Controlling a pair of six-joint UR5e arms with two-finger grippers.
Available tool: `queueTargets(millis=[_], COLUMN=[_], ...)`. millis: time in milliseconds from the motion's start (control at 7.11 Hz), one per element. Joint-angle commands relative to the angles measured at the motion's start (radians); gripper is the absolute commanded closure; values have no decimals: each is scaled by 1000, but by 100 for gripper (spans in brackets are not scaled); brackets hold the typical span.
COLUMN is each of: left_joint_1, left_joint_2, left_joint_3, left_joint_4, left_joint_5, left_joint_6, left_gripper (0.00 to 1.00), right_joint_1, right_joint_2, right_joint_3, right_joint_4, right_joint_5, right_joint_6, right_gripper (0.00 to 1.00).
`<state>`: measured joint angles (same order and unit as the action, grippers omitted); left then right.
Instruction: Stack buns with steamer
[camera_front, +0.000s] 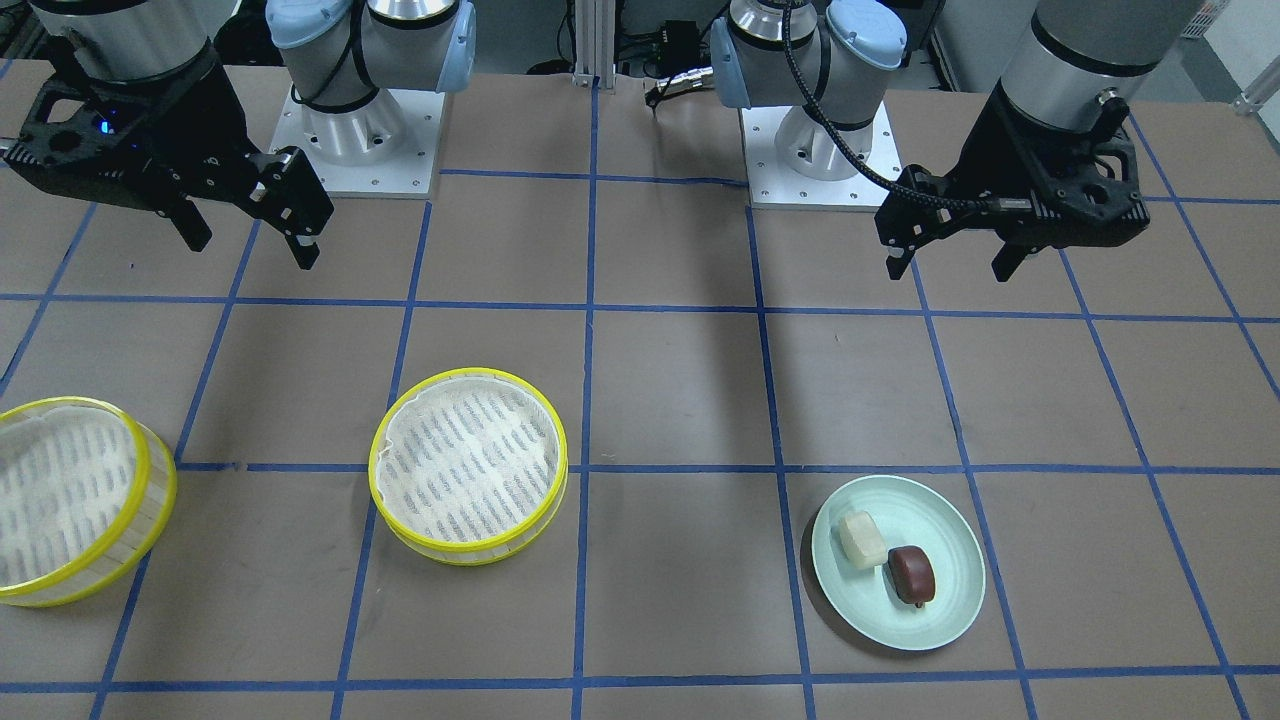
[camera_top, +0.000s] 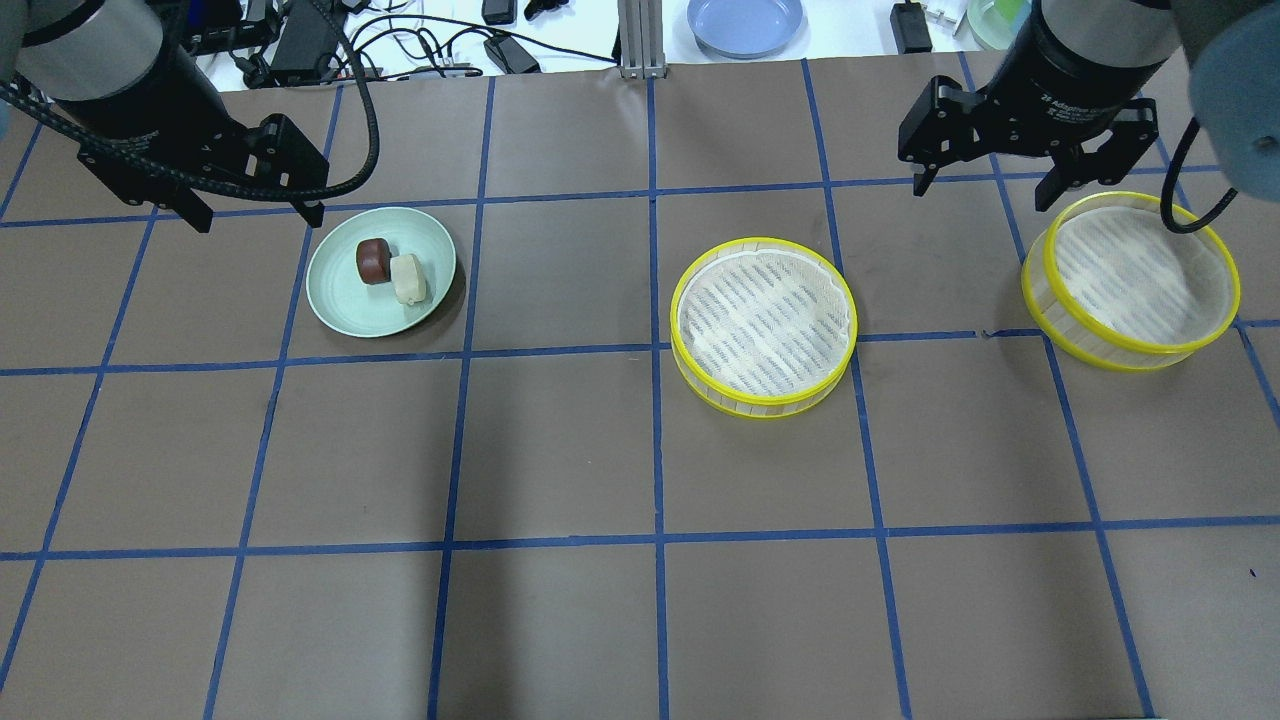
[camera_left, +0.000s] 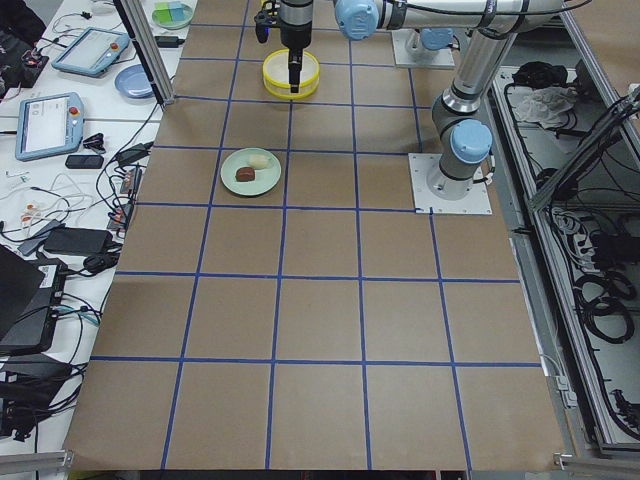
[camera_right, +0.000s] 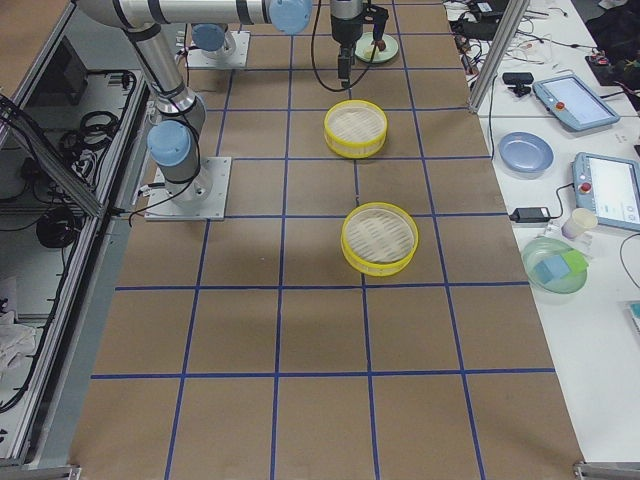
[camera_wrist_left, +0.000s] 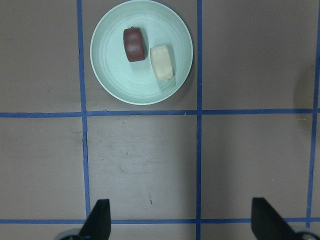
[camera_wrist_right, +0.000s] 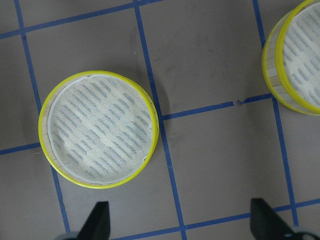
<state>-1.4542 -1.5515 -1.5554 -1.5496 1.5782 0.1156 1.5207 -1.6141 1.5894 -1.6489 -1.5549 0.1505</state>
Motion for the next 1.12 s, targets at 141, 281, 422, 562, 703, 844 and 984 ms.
queueTargets(millis=[141,281,422,562,703,844,984], left_joint_1=[5,9,15,17,17,17,17], left_joint_2=[-1,-7,-24,-45,-85,-125,-159], left_joint_3=[-3,-3,-3,-5,-12,-40,-76], left_joint_4=[0,-1,6,9,25,151,223], left_joint_5=[0,2,2,-3,-12,-12,-14], left_joint_6=[4,6,7,7,-11,10,-5], left_gripper=[0,0,0,0,0,0,0], right_joint_1=[1,-31,-93,-182,-273,-372,-458], right_joint_2=[2,8,11,14,42,51,92], right_joint_3=[1,1,1,3,1,1,1], right_joint_4=[-14,-44,-96,-97,-100,-109,-112], right_joint_5=[4,-37,-66,-112,-105,-105,-82], right_joint_6=[1,-14,-26,-44,-186,-271,-278], right_gripper=[0,0,0,0,0,0,0])
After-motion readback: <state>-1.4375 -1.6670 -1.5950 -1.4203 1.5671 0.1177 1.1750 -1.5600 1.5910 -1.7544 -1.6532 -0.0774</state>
